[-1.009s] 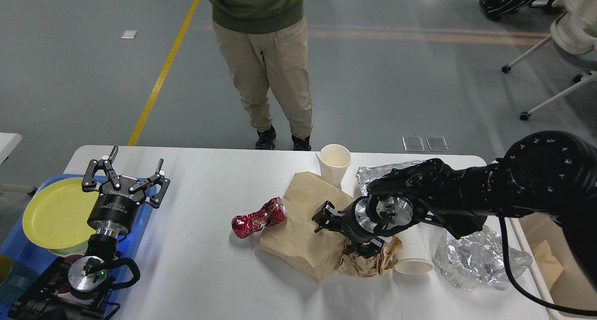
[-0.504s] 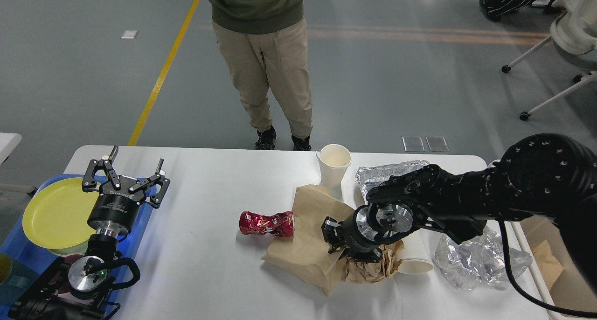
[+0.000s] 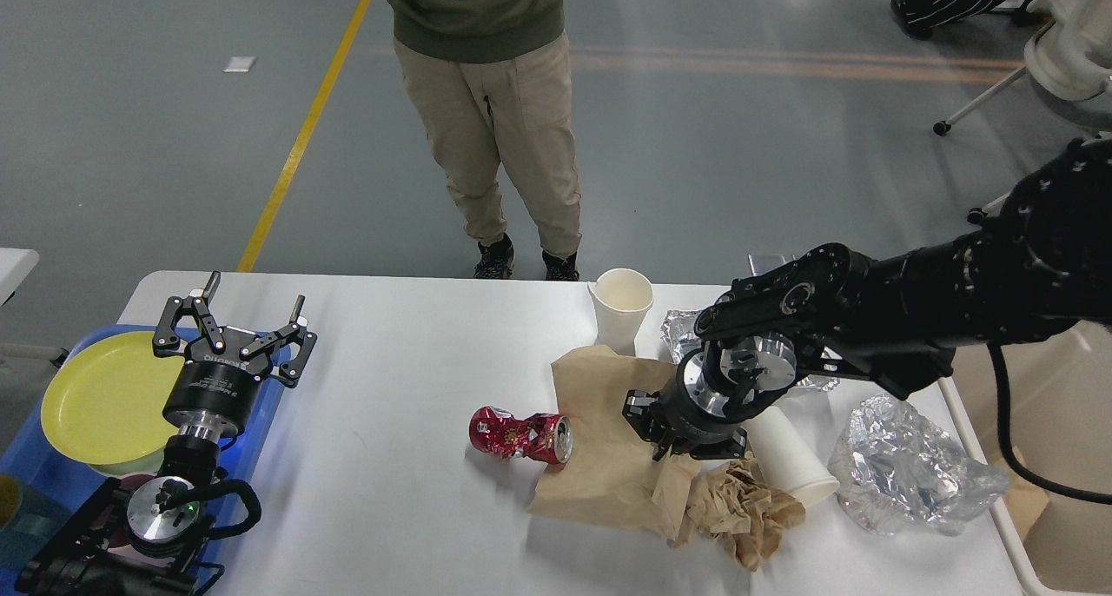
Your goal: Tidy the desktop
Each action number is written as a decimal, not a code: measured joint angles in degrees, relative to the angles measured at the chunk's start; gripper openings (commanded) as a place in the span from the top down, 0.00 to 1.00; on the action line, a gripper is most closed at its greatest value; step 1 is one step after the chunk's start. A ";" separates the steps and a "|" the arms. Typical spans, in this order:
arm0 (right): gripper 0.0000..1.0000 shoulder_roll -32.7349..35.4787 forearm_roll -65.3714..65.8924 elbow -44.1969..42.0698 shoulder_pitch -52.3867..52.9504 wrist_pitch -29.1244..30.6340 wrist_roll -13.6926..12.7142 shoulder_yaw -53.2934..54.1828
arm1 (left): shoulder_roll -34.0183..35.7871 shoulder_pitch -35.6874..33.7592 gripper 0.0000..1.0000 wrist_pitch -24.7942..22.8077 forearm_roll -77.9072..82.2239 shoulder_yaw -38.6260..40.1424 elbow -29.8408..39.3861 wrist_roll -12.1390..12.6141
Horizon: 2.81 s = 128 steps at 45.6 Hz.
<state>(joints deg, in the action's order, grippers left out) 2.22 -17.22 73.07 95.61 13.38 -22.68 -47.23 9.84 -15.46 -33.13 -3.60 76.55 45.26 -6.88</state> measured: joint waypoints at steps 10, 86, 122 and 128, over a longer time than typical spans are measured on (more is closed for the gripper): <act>1.00 1.20 -0.08 6.93 10.86 4.06 -0.01 -4.90 | 0.00 -0.01 0.04 -0.01 0.00 0.00 0.00 0.00; 1.00 37.51 16.74 6.84 34.96 18.84 6.72 -40.70 | 0.00 0.08 0.04 -0.01 0.00 0.00 0.00 -0.06; 1.00 25.21 17.29 -61.64 -56.61 -14.37 7.75 3.89 | 0.00 0.01 0.04 0.03 0.00 0.00 0.00 -0.07; 1.00 19.32 16.02 -69.22 -62.08 -14.80 7.83 4.95 | 0.00 0.01 0.04 0.03 0.00 0.00 0.00 -0.07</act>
<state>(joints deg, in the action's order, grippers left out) 21.54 -1.20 3.85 33.53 -1.42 -14.86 -42.29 9.84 -15.45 -33.10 -3.60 76.55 45.26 -6.95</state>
